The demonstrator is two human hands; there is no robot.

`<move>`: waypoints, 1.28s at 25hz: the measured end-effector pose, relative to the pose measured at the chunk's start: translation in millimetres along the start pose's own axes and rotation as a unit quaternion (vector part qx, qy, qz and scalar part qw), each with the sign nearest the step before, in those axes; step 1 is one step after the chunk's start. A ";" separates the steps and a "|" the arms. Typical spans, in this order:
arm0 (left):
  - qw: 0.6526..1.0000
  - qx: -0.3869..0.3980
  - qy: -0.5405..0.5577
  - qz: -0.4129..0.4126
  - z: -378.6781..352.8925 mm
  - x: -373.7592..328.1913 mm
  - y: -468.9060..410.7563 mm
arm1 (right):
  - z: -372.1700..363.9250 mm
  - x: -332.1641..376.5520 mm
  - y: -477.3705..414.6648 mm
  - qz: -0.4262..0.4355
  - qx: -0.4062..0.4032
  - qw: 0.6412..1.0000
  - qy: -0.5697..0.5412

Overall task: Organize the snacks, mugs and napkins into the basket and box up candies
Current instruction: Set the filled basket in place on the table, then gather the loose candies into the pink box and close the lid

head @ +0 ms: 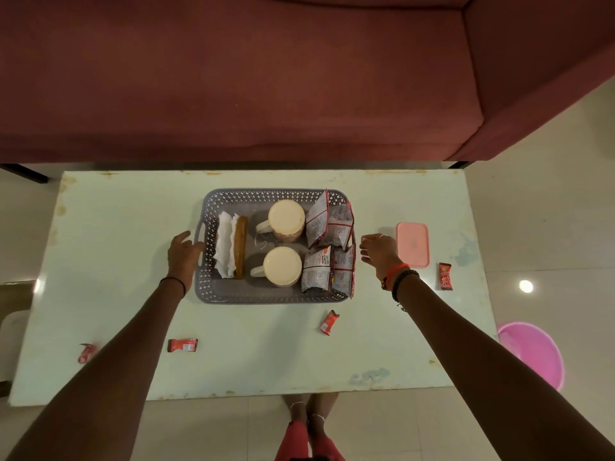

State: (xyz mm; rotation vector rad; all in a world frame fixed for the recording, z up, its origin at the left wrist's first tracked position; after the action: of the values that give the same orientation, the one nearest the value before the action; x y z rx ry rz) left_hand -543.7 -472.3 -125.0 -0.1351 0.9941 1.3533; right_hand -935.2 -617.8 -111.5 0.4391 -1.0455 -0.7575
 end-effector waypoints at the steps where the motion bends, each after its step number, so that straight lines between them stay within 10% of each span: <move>1: 0.999 -0.030 -0.002 -0.019 7.0 -0.5 11.6 | 5.8 0.3 4.9 0.000 -0.011 1.000 0.003; 8: 0.974 -0.131 0.082 -0.164 17.2 -16.5 128.4 | 60.0 -15.3 36.4 0.016 -0.063 0.998 -0.005; 17: 0.962 0.089 0.113 -0.231 -90.2 -33.0 281.4 | 120.2 -38.3 12.3 0.015 -0.096 0.995 0.036; 23: 0.939 0.335 0.075 0.011 -201.8 -37.9 330.3 | 142.8 -6.8 -39.9 0.141 -0.098 0.977 0.125; 32: 0.929 0.297 0.111 0.191 -287.2 -43.3 321.3 | 111.1 26.6 -106.4 0.283 0.055 0.889 0.355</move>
State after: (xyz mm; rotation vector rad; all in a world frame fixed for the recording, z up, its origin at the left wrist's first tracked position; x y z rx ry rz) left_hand -960.3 -591.0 -126.3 0.3910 1.6447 1.3369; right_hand -1063.7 -706.5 -114.8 0.4283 -0.4704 0.0149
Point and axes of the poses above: each hand's wrist, its own y-axis away from the middle knuckle, its own z-axis out of the back of the hand, x = y × z, the point moved 6 cm from there along -y, towards the middle knuckle, and after that the axes turned 13 degrees about -x, right-handed, at the moved point
